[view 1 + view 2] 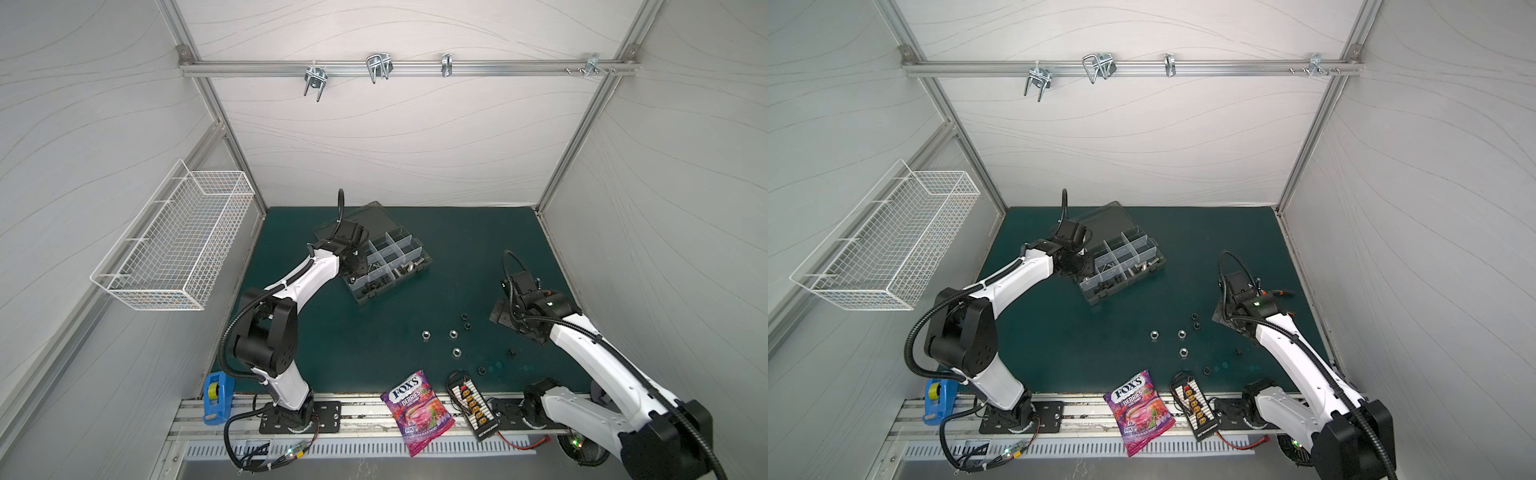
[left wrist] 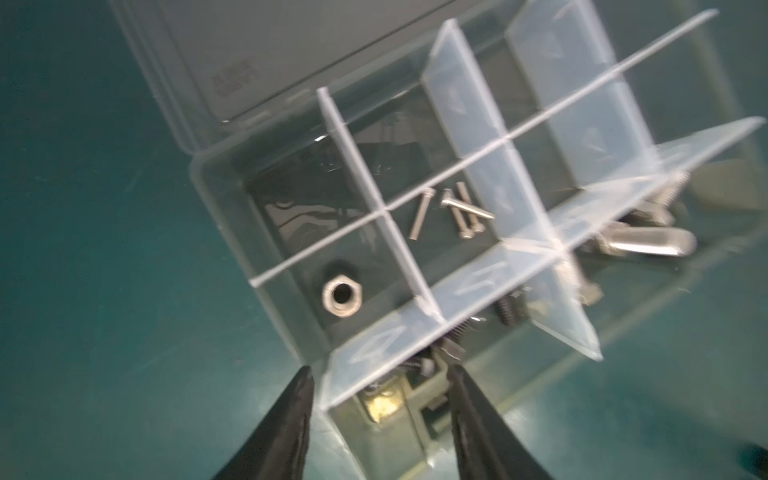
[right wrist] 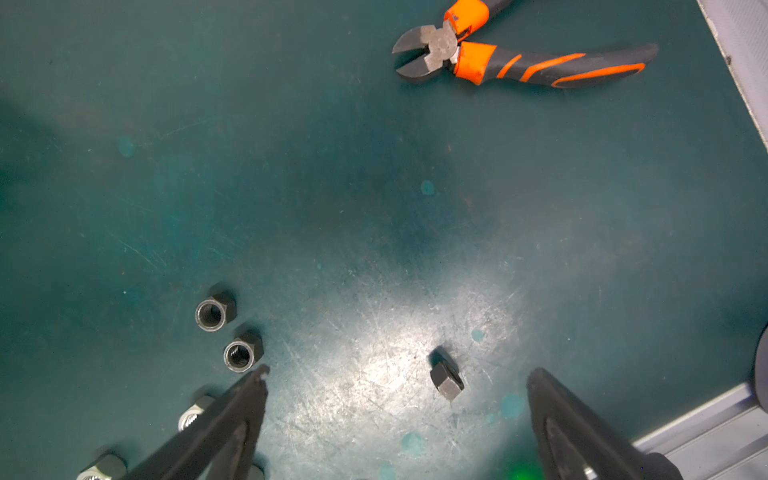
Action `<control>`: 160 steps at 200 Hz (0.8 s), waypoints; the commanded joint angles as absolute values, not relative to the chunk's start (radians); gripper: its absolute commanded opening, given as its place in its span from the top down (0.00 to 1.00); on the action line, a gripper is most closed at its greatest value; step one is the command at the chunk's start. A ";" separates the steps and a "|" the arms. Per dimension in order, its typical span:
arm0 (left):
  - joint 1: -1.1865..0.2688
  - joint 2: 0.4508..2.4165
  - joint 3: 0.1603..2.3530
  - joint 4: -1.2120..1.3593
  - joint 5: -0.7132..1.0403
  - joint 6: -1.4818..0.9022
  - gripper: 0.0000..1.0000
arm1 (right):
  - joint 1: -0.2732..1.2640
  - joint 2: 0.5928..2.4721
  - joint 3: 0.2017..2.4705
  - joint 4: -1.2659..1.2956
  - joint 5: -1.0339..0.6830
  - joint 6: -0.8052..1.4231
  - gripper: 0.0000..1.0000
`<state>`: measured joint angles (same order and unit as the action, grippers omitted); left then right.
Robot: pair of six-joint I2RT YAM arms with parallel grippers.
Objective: Sort the screws and nuts into containers
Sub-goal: 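Open the left gripper to drop the silver nut into a compartment, then move the left gripper back over the loose silver hex nuts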
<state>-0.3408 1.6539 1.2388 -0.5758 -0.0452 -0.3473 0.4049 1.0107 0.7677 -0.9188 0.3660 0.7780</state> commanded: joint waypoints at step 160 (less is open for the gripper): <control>-0.960 1.800 1.184 -0.463 -0.042 -0.293 0.42 | 0.411 0.983 0.780 -0.979 0.404 0.799 0.01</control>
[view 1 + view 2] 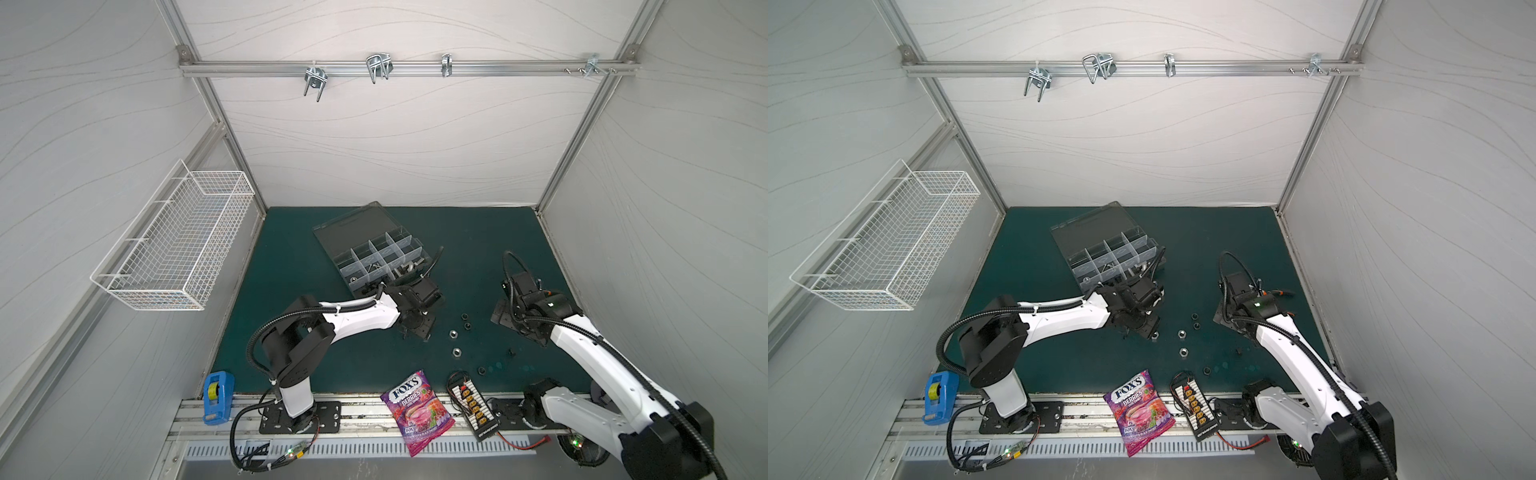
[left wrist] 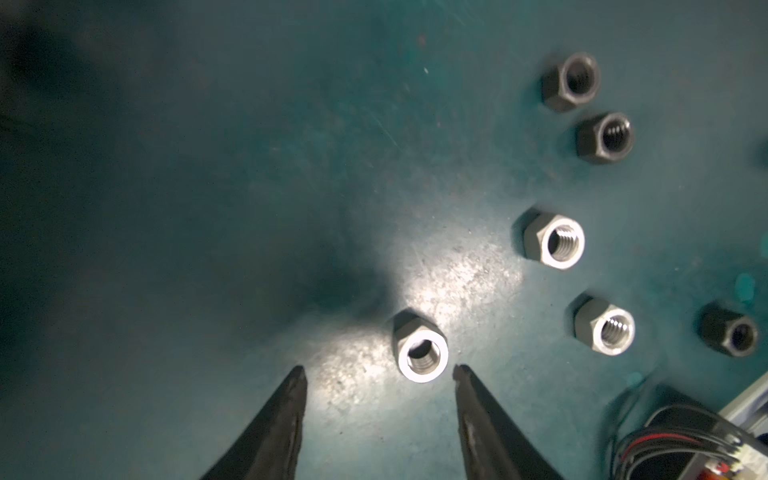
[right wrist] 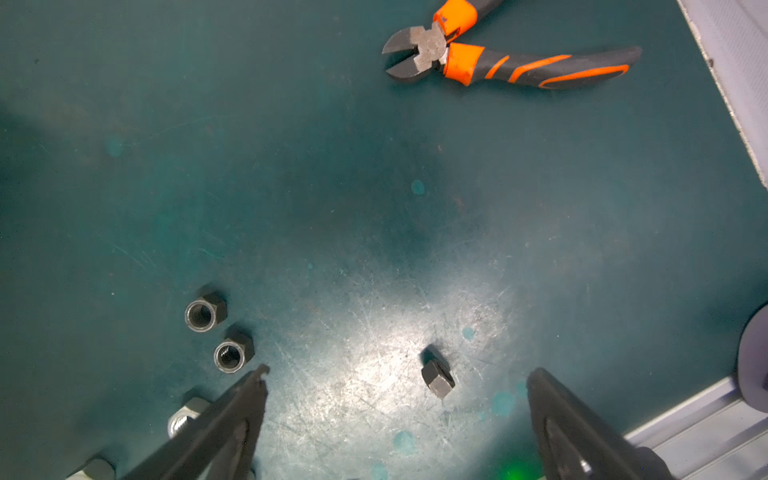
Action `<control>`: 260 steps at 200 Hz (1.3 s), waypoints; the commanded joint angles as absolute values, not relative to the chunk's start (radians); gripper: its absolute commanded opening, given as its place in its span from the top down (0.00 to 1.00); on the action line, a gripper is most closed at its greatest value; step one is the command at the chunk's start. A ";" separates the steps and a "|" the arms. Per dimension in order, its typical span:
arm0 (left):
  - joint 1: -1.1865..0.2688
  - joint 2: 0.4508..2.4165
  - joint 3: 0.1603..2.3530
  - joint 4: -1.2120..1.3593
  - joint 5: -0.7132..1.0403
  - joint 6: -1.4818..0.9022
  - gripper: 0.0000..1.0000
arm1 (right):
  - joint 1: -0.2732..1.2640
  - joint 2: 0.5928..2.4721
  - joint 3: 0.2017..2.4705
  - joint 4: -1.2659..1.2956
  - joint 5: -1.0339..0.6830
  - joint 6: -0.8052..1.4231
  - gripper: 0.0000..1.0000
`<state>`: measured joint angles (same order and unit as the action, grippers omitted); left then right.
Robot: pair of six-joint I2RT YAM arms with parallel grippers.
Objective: Sort the screws and nuts into containers
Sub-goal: 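Move the left gripper back over the loose silver hex nuts, then lower the left gripper and close it on a silver hex nut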
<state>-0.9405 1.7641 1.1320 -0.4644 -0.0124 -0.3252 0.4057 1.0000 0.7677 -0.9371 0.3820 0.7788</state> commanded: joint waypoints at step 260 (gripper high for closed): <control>-1.003 1.903 1.223 -0.574 -0.050 -0.295 0.73 | 0.403 0.997 0.769 -0.957 0.412 0.791 0.01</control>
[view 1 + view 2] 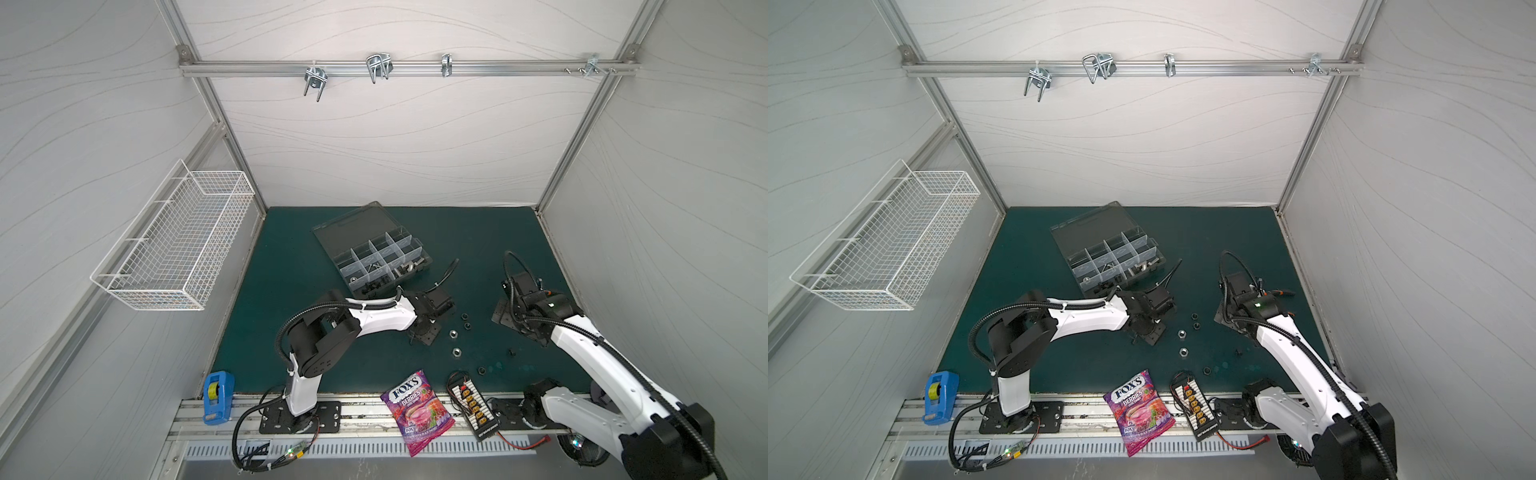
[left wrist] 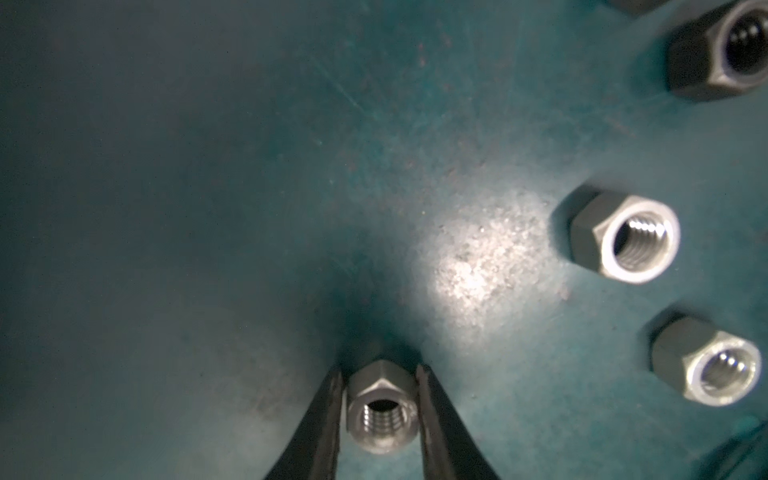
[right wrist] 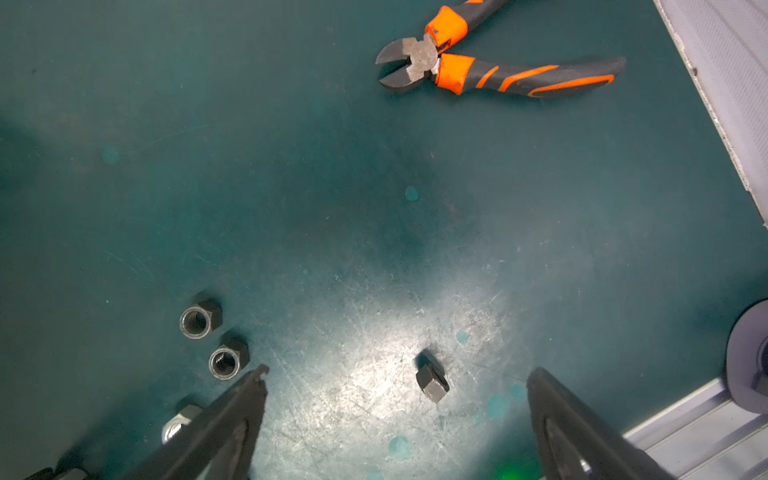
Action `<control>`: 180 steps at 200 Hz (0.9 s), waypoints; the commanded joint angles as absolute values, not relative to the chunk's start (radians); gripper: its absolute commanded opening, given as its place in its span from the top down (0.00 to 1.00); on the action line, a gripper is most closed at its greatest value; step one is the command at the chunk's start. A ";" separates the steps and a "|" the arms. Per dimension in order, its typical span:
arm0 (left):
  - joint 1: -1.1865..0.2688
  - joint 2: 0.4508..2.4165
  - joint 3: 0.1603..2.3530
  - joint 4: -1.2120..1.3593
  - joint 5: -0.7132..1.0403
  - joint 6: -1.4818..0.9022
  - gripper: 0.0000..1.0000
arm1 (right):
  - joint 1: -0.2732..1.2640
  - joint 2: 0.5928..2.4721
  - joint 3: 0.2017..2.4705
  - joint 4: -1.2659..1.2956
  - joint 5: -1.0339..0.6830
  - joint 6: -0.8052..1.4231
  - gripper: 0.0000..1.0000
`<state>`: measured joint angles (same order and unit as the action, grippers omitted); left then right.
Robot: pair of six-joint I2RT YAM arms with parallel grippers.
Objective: Sort the screws and nuts into containers
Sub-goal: 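Lower the left gripper and close it on a silver hex nut, then carry the silver nut with the left gripper over the nut compartment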
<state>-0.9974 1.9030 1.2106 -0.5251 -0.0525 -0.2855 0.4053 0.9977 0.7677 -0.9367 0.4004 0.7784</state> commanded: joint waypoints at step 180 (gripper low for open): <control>-0.737 1.721 1.256 -0.592 -0.174 -0.302 0.81 | 0.400 1.002 0.770 -0.956 0.409 0.785 0.01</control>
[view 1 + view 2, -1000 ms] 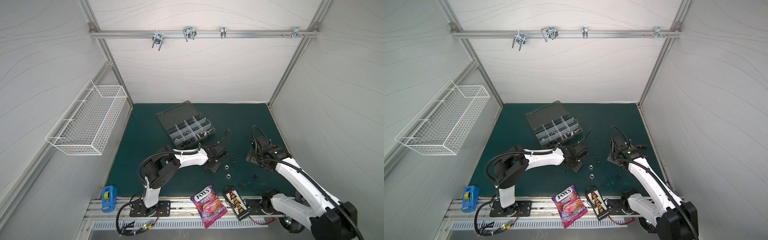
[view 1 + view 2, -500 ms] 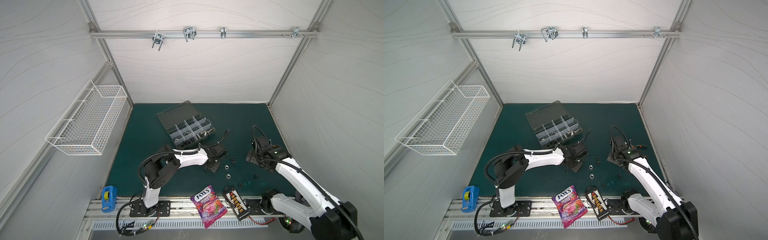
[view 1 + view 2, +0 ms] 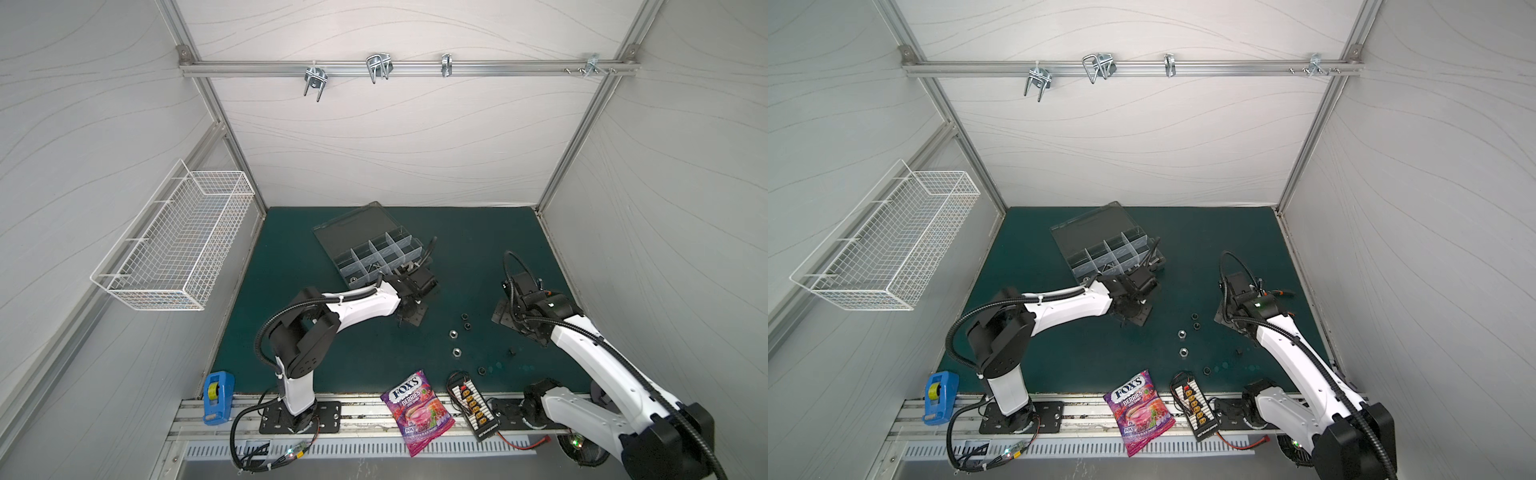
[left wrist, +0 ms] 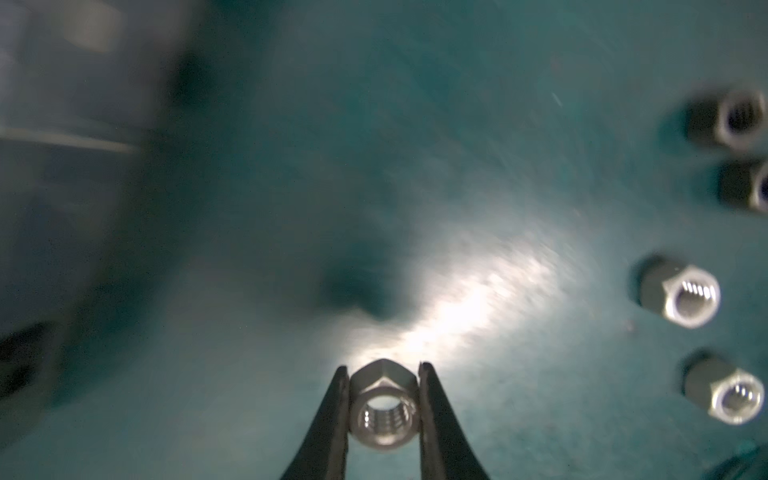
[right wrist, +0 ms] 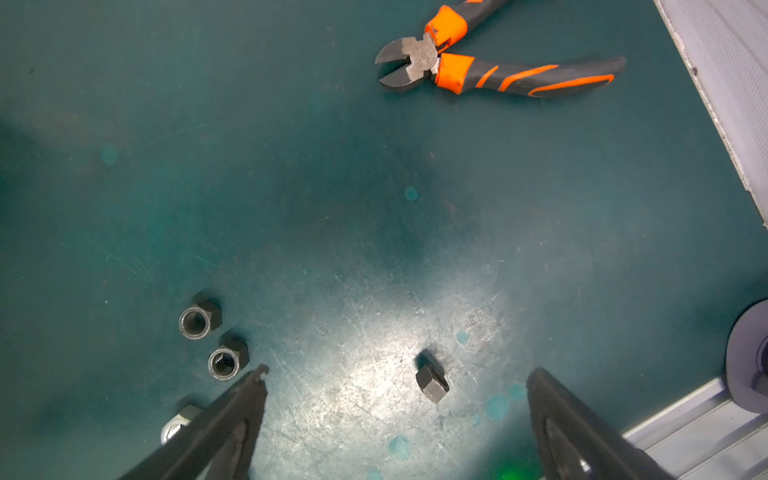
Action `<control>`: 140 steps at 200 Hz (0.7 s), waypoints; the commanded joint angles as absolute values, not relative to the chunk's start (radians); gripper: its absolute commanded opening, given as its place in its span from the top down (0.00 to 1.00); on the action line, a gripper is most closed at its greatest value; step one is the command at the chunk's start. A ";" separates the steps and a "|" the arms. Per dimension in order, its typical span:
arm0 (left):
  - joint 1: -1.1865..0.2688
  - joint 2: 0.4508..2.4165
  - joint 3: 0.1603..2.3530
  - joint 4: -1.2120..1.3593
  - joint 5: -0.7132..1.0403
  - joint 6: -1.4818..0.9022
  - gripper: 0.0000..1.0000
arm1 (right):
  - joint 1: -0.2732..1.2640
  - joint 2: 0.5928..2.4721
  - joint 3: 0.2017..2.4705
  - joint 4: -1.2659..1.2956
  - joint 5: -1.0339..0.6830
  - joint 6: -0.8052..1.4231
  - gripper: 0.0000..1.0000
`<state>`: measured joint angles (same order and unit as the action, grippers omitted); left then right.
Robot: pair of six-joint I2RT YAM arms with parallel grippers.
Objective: Sort the screws and nuts into containers
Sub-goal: 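Carry the silver nut with the left gripper over the nut compartment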
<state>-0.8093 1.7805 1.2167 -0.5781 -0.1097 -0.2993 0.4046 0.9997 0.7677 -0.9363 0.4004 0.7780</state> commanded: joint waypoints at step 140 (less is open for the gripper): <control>-0.341 1.732 1.341 -0.561 -0.227 -0.263 0.81 | 0.401 1.017 0.778 -0.946 0.394 0.769 0.01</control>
<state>-0.3702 1.6985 1.2949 -0.5743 -0.2249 -0.2764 0.4046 1.0229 0.7677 -0.9321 0.3950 0.7620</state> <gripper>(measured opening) 0.236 0.989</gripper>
